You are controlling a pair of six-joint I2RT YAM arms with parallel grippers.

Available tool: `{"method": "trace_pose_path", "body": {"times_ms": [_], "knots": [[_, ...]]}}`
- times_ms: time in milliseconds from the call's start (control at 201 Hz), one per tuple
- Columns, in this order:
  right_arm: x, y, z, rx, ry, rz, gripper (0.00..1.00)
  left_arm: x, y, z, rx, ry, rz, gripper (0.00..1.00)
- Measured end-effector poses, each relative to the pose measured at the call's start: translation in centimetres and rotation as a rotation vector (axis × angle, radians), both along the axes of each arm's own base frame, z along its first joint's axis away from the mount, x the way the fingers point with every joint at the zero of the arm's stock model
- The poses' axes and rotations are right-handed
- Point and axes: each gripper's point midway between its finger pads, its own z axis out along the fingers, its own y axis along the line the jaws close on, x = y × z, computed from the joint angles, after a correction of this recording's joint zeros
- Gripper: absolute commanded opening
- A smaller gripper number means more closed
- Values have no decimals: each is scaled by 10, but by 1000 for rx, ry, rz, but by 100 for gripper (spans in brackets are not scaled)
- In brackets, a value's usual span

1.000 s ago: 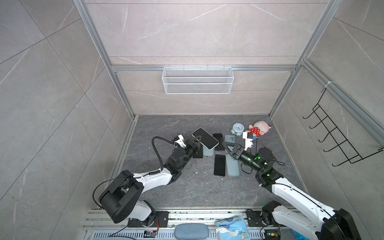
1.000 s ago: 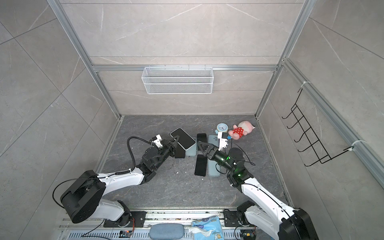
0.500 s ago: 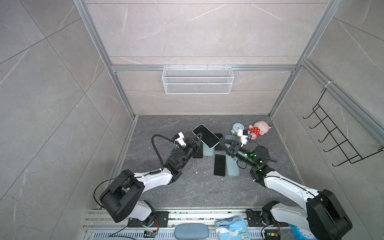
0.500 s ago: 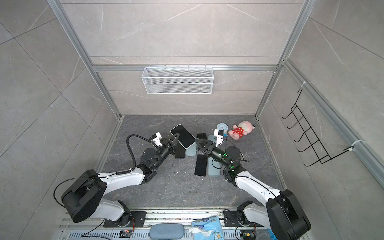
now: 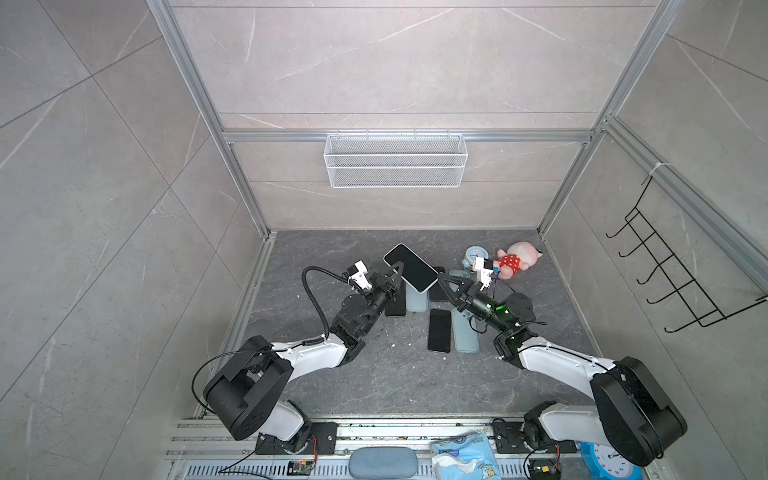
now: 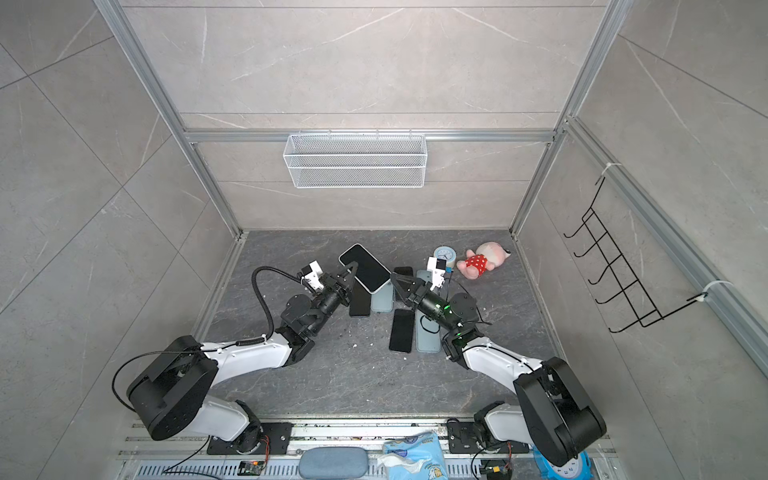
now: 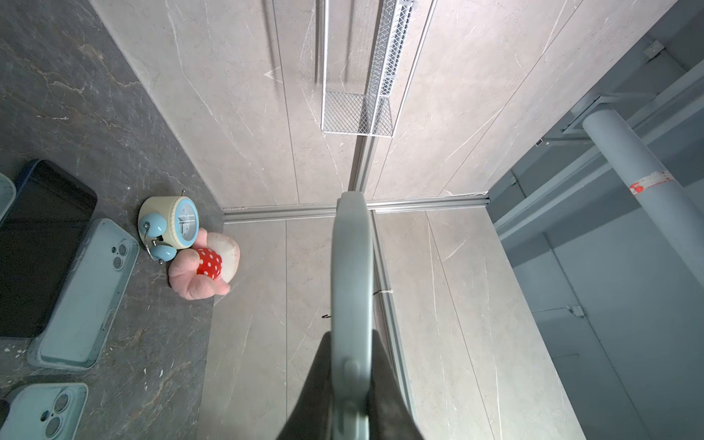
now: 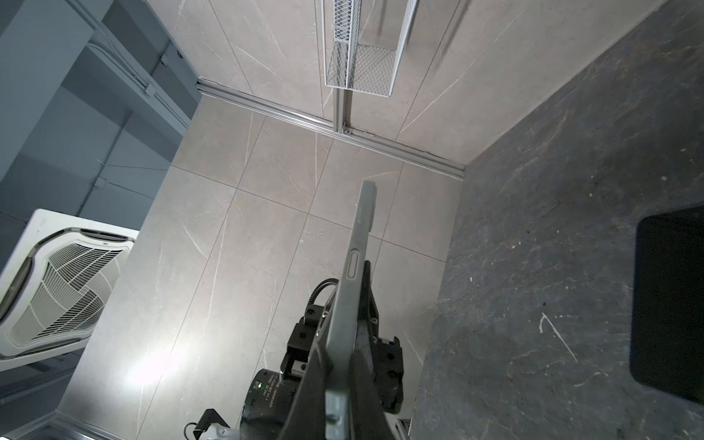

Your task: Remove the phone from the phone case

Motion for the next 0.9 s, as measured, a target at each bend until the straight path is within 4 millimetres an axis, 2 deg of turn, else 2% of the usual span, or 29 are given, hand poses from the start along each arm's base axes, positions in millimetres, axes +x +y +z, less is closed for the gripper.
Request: {"method": "trace_pose_path", "body": {"times_ms": [299,603,762,902], "knots": [[16,-7,-9,125,17,-47,0,14,-9,4,23,-32,20,0],[25,-17,31,264,-67,-88,0,19,-20,58,25,-168,23,0],[28,-18,42,295,-84,-88,0,20,-20,69,24,-194,34,0],[30,-18,40,302,-71,-90,0,21,-20,68,28,-191,37,0]]}}
